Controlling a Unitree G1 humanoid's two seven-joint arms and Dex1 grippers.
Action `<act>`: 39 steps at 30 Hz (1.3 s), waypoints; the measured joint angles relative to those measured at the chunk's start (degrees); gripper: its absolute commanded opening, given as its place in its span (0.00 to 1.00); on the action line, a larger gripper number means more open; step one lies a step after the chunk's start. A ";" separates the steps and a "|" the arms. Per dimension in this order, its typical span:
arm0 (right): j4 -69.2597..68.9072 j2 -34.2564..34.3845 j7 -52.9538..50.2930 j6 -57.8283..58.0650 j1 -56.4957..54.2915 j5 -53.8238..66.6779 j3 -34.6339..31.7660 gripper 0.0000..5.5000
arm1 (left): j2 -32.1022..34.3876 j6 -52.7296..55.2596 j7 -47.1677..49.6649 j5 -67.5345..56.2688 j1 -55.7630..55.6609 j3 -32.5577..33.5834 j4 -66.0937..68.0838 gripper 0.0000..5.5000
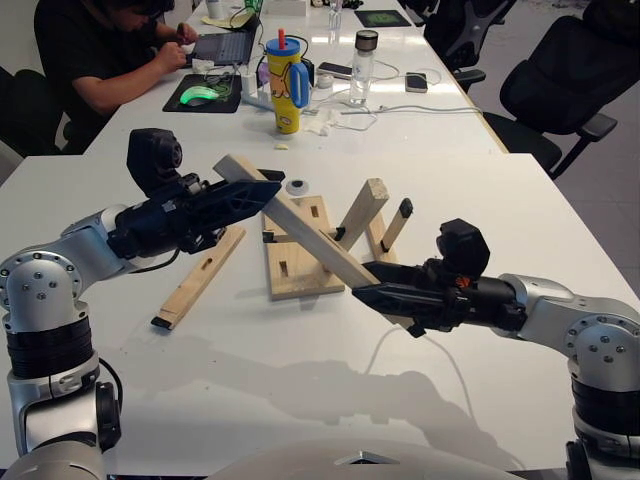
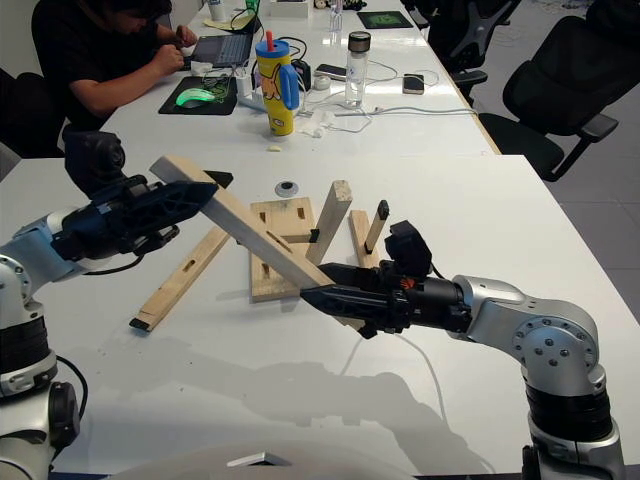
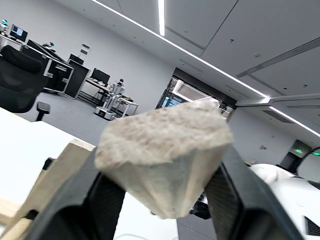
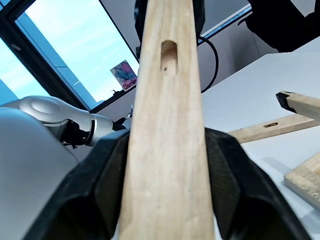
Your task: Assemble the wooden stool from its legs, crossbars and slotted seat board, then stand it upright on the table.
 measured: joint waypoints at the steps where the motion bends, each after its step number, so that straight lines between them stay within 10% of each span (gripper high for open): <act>1: -0.01 -0.22 0.29 -0.03 0.01 -0.19 0.08 0.38 | 0.24 0.07 -0.14 0.08 0.13 -0.04 -0.17 0.38; 14: 2.64 -1.36 3.50 -3.78 2.50 -15.43 5.40 0.63 | 9.17 0.06 -7.05 9.88 10.02 1.38 -0.57 0.38; 27: 7.12 9.28 -4.15 -19.63 5.12 -46.66 25.13 0.63 | 22.09 -8.94 -23.28 29.54 9.10 1.62 11.98 0.38; 39: 25.94 17.52 -9.78 -35.68 -4.23 -73.93 37.46 0.63 | 21.11 -16.94 -26.58 40.37 0.39 -3.65 18.42 0.38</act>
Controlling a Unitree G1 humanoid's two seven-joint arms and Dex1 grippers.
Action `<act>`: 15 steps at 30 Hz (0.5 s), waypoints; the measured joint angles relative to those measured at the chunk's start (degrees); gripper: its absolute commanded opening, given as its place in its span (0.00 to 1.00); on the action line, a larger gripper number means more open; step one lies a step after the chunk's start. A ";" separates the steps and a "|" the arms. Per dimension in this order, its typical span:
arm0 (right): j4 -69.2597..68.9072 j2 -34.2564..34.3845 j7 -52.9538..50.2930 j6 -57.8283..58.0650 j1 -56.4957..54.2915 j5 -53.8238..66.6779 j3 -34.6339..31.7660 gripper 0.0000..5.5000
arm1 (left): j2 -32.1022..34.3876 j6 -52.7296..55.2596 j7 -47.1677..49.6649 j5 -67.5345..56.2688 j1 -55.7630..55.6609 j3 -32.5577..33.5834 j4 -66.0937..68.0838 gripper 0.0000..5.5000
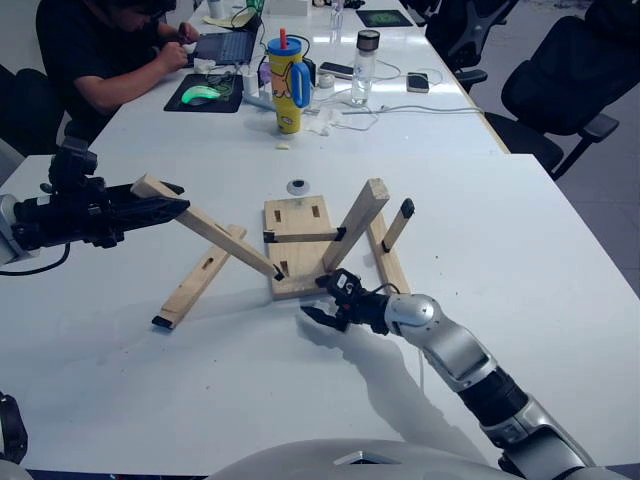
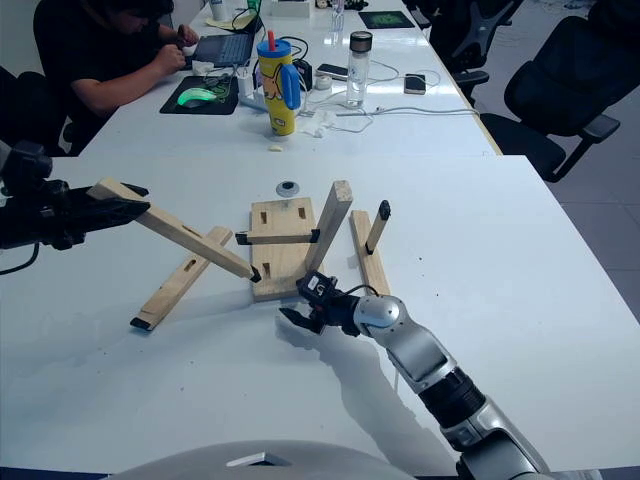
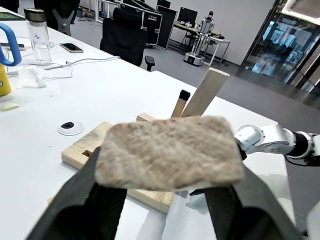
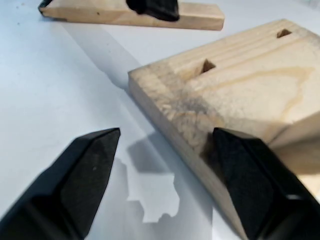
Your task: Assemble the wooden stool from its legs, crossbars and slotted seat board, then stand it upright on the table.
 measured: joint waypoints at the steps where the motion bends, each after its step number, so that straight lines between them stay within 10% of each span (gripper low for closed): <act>1: 0.95 1.03 -0.09 -0.26 -0.49 -0.54 0.09 0.63 | -0.96 -0.69 0.20 1.18 -0.66 -1.28 0.47 0.38; 15: 1.92 0.19 3.09 2.26 -3.30 -7.29 2.10 0.63 | -4.00 -9.39 -4.73 10.91 -6.54 -10.44 3.93 0.38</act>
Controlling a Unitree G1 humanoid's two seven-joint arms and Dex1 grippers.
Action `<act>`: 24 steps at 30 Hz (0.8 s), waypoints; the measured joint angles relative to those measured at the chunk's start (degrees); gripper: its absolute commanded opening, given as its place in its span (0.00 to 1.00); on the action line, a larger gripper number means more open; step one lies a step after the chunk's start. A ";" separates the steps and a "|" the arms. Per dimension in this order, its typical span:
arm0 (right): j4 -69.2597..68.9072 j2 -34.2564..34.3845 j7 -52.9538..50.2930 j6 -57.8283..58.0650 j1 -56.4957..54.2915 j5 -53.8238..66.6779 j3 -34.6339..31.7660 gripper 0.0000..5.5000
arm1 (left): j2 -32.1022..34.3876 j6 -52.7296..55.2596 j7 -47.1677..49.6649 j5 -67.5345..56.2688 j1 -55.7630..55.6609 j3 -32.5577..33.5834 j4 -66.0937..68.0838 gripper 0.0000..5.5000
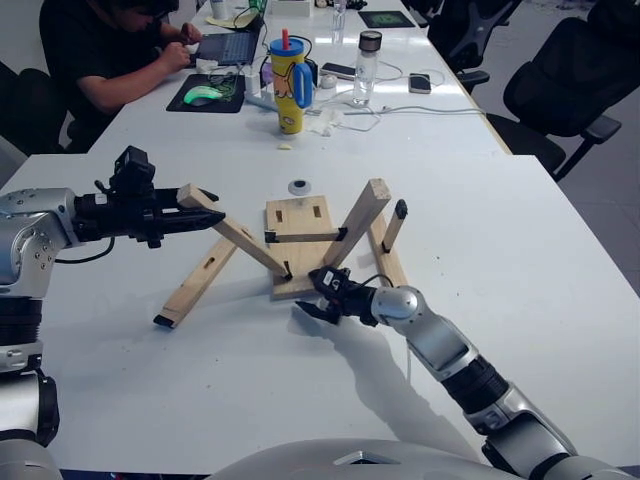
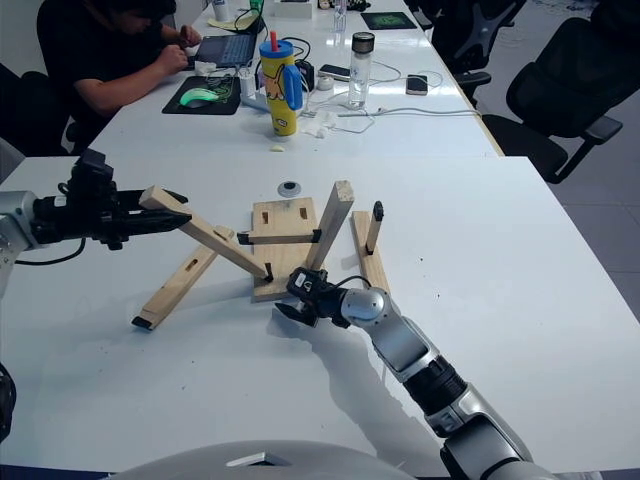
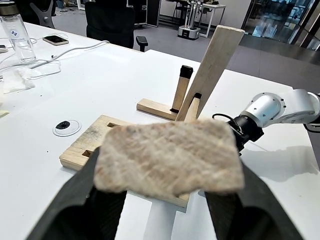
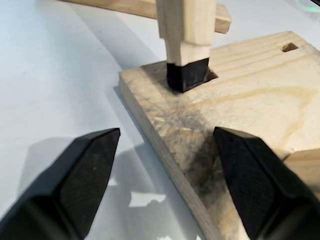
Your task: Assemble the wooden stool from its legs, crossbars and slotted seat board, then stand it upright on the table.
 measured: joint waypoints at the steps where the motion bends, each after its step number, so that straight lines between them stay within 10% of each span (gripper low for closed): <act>1: -0.03 -0.38 0.48 0.05 -0.23 -0.01 0.06 0.63 | 0.37 -0.22 -0.86 1.37 -1.48 -1.22 0.33 0.38; 10: 0.02 -1.23 3.39 1.59 -2.58 -1.11 1.05 0.63 | -1.02 -3.64 -10.17 12.23 -16.67 -13.75 3.08 0.38; 24: 0.23 -1.21 3.74 3.78 -2.83 -1.16 0.14 0.63 | -5.21 -6.26 -4.92 13.46 -11.42 -13.87 -3.09 0.38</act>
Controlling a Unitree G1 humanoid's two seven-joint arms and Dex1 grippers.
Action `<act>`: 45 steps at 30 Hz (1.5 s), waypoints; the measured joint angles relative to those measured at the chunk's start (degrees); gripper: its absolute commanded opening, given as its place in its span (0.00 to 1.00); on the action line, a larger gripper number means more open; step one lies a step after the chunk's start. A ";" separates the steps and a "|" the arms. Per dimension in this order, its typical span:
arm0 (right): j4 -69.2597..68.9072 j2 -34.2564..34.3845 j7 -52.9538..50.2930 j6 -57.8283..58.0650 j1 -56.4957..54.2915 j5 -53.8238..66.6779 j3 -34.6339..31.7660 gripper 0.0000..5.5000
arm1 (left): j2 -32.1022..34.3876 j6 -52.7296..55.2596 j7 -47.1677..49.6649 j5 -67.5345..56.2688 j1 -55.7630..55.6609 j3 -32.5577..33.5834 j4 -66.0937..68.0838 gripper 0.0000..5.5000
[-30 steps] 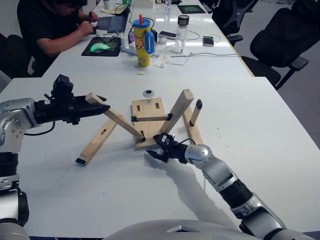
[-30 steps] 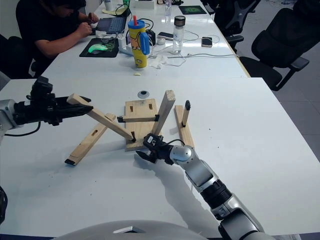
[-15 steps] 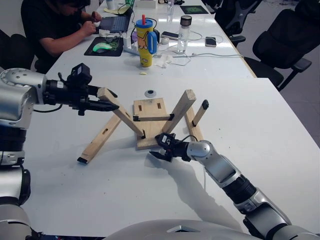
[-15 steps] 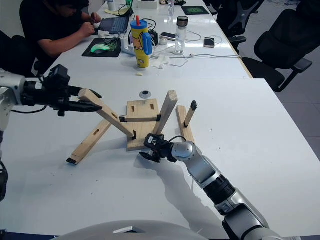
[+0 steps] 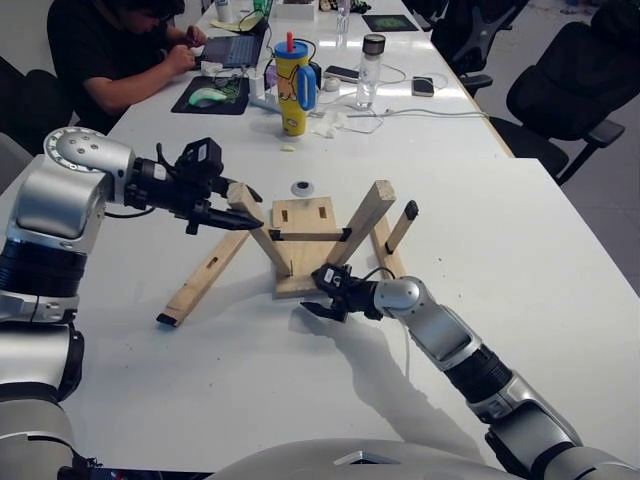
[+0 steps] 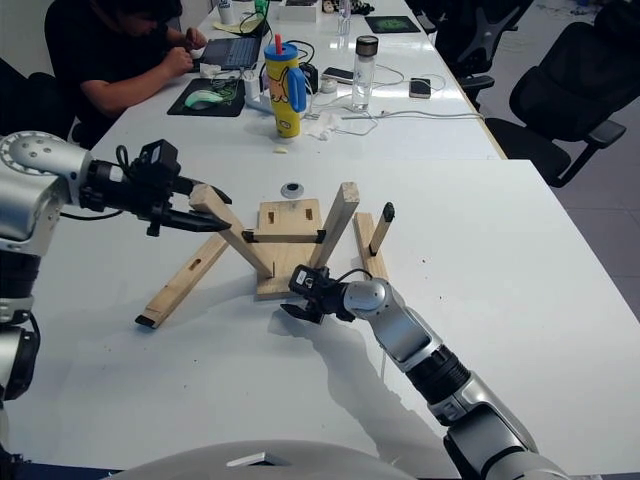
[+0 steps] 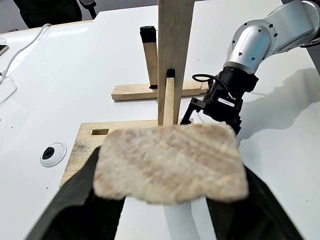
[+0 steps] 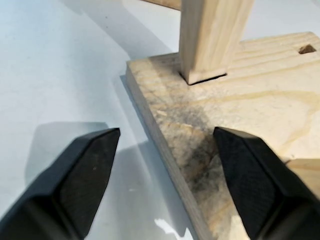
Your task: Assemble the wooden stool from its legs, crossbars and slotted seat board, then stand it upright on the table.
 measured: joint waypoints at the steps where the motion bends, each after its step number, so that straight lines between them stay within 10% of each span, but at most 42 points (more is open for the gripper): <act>1: 0.04 -0.22 0.00 0.12 -0.01 -0.03 -0.07 0.63 | -0.75 -0.09 1.16 -0.21 0.78 0.46 -0.21 0.38; 12: -0.04 2.75 -1.39 -2.01 4.88 4.99 -7.81 0.48 | -6.38 -0.46 9.41 -4.70 6.98 5.06 -1.30 0.38; 21: -29.09 18.46 -17.10 10.57 7.95 26.84 -22.59 0.21 | -5.59 0.88 12.48 -5.72 8.82 5.36 -4.46 0.38; 28: -18.55 16.46 -25.25 4.62 -2.74 8.17 -11.89 0.01 | -5.65 0.91 12.46 -5.74 8.13 4.83 -3.92 0.38; 35: -9.55 13.59 -25.18 6.24 -5.67 -0.86 -2.40 0.00 | -5.65 0.92 12.47 -5.59 7.08 4.15 -2.79 0.38; 45: -21.97 15.00 -20.70 -9.36 9.13 13.92 -19.81 0.00 | -6.10 -0.10 11.61 -5.51 5.78 3.51 -0.76 0.38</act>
